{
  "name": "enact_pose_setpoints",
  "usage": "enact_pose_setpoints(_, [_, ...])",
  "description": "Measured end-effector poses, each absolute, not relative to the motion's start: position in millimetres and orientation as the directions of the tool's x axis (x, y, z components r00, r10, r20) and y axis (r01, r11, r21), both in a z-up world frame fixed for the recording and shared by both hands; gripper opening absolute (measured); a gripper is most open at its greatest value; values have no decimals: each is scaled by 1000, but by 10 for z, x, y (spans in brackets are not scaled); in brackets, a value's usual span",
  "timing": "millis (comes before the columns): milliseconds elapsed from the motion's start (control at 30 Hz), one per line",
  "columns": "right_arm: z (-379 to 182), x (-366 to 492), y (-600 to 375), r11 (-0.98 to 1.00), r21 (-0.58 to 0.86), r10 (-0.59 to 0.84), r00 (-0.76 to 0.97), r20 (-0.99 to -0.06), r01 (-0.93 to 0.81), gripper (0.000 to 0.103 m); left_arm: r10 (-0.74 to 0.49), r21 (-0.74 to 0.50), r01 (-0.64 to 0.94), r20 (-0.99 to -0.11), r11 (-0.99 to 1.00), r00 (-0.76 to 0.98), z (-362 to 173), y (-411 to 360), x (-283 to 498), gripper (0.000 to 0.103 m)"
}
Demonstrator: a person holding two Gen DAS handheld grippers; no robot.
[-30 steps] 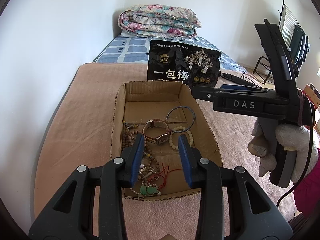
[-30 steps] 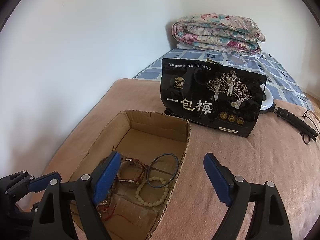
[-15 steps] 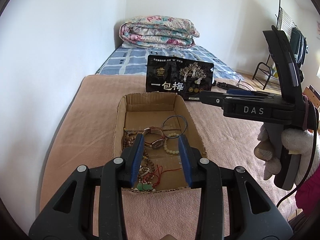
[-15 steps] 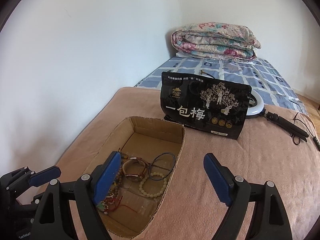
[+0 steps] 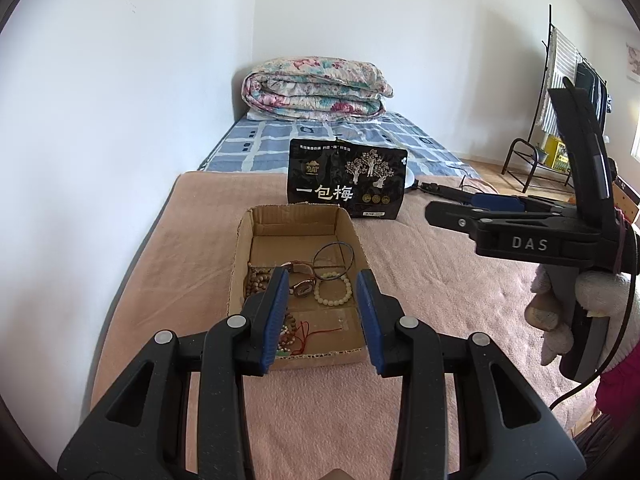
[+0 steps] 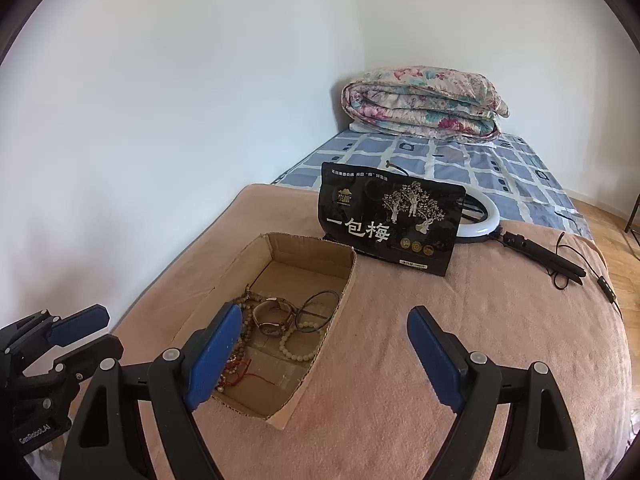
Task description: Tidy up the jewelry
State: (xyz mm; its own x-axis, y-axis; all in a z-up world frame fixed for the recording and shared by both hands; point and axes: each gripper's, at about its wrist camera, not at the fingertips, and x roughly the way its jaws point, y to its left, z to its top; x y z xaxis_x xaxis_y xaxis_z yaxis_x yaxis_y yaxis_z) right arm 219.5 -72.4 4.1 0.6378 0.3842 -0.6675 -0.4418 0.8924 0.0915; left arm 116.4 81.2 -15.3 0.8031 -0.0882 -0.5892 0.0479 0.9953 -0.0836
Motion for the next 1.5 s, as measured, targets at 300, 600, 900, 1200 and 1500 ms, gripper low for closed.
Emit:
enact_pose_setpoints(300, [103,1852,-951,893,65,372,647,-666,-446,87,-71,-68,39,-576,997,814,-86,758,935,51])
enact_pose_setpoints(600, [82,1588,-1168,897,46,357,659,-662,-440,93,-61,-73,25,-554,997,830,-26,725,852,66])
enact_pose_setpoints(900, [81,1461,-1304,907,27,336,684,-647,-420,103,-49,-89,-1,-552,996,833,-10,753,880,78])
enact_pose_setpoints(1200, [86,1452,-1303,913,8,317,697,-644,-408,103,-36,-71,-5,-560,997,828,-39,744,903,79])
enact_pose_setpoints(1500, [76,1473,-1334,917,21,318,695,-646,-399,103,19,-20,-36,-538,999,843,-34,692,869,97])
